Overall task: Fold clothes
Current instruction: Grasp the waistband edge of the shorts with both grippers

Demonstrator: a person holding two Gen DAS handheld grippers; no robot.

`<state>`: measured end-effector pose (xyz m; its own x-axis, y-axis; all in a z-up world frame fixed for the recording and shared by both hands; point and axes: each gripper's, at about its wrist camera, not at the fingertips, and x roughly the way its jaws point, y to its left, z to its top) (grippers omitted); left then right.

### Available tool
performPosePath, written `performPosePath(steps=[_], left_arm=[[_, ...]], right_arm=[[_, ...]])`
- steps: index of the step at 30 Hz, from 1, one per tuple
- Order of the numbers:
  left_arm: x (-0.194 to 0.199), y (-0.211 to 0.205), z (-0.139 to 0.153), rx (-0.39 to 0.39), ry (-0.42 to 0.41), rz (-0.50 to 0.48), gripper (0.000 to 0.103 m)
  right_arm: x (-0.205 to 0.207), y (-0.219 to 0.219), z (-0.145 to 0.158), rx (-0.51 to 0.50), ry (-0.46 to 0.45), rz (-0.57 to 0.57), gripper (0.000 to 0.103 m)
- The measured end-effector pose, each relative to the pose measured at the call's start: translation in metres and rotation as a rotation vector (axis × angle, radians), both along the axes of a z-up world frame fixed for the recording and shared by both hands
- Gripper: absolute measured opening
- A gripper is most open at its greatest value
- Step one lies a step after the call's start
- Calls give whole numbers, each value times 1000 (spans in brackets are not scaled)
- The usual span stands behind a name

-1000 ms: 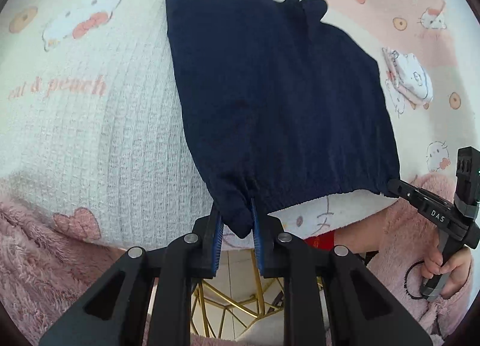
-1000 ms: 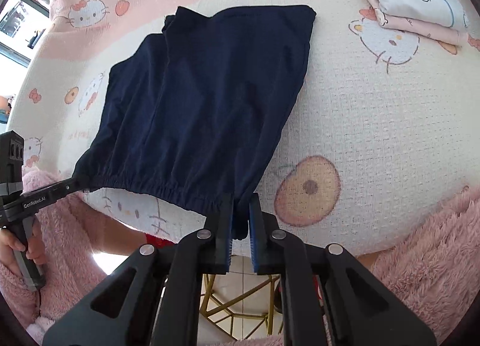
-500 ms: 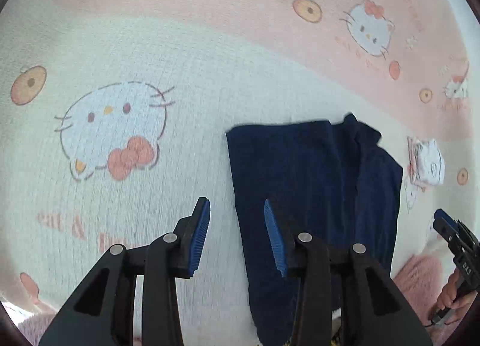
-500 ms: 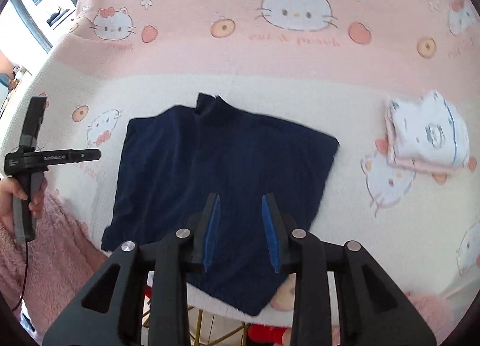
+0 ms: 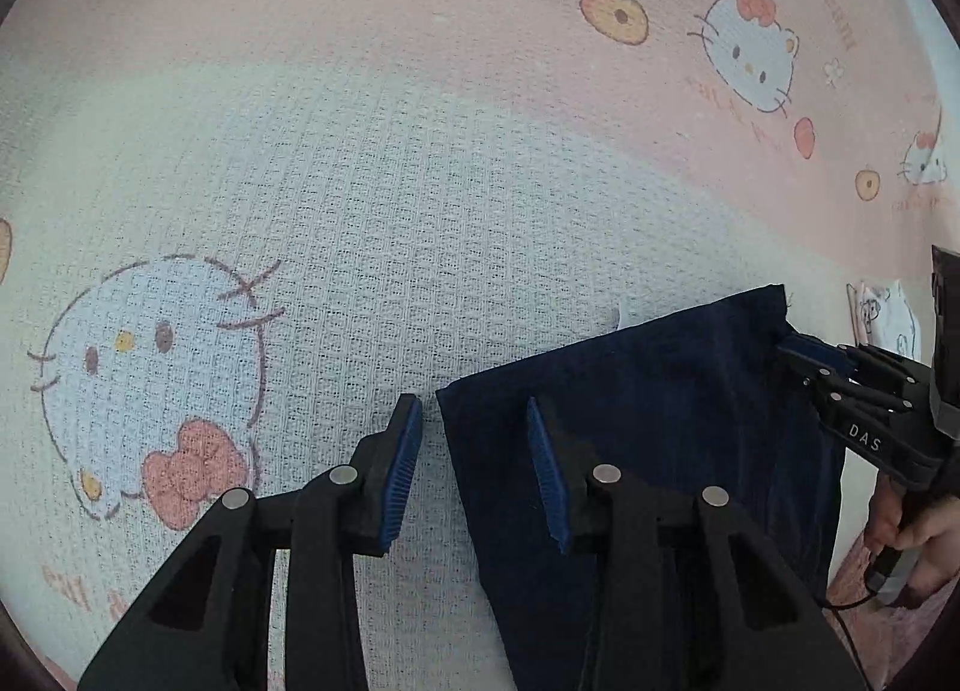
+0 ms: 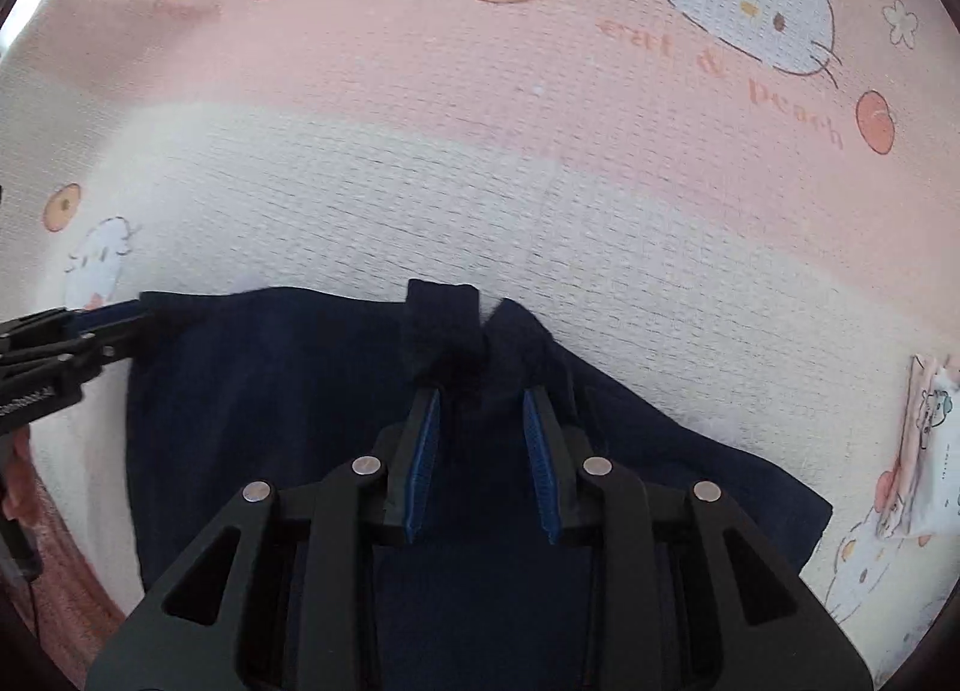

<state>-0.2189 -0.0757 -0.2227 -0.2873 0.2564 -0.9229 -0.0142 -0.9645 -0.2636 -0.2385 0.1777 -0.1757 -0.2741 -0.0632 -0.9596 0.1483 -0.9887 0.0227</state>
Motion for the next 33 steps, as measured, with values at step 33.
performPosePath(steps=[33], left_arm=[[5, -16, 7, -155, 94, 17, 30]], right_arm=[[-35, 2, 28, -216, 116, 31, 15]])
